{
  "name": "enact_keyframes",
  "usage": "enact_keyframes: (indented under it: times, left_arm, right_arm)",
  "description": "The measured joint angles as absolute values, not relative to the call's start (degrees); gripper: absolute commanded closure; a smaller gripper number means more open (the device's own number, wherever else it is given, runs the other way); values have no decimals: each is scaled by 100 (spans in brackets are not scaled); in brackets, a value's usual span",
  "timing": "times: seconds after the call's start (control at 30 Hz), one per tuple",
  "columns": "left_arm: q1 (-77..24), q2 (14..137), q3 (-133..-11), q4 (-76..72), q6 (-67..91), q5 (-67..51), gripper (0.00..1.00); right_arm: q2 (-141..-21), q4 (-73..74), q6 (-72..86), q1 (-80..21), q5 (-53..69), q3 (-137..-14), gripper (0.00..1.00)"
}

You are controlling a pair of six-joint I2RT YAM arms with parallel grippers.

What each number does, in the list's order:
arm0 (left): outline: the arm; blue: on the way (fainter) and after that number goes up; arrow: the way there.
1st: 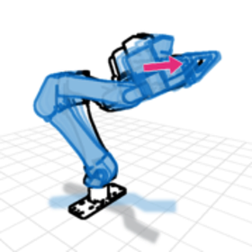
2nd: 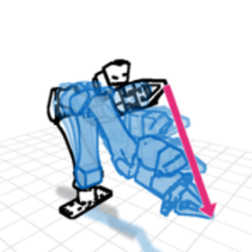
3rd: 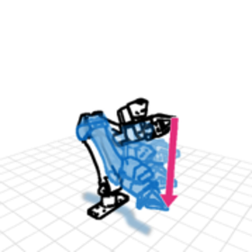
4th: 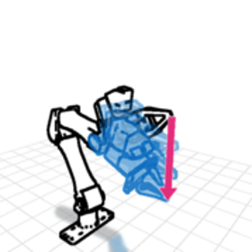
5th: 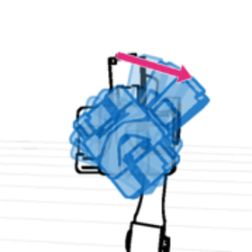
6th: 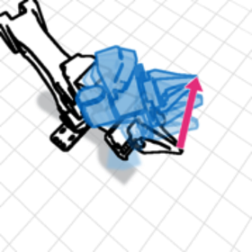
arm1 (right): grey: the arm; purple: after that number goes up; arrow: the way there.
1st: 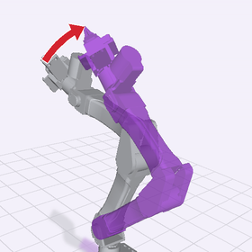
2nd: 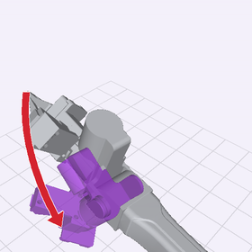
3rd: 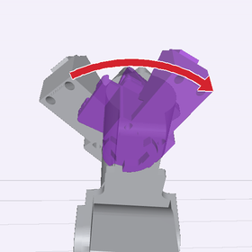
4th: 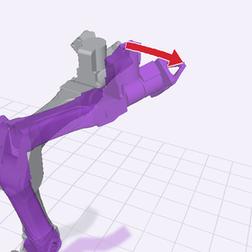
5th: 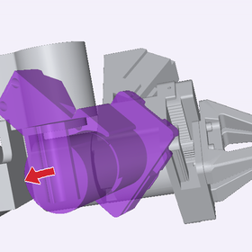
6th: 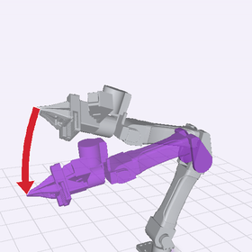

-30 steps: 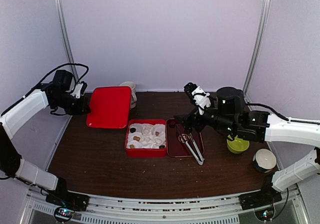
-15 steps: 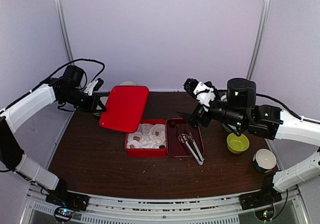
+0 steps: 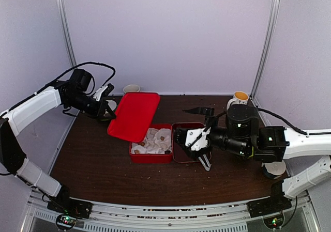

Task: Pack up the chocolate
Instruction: Pass from the left arm to the right

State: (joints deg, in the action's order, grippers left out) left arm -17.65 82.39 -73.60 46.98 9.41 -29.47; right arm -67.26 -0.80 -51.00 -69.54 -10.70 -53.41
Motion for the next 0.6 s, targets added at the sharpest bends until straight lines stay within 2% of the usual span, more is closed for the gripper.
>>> enact_keyframes:
  times: [0.27, 0.5, 0.6]
  left_arm:
    - [-1997, 8320, -7308, 4790, 873, -3048, 100]
    - [-2316, 8521, -7308, 4963, 773, -3017, 100]
    - [-2416, 8573, -7308, 5009, 760, -2995, 100]
  right_arm:
    - [-6871, -340, -6189, -7295, -1225, -5074, 3]
    - [-7373, -904, -7144, -7498, -1743, -5140, 14]
    - [-7590, -1151, -7456, -7592, -1907, -5140, 23]
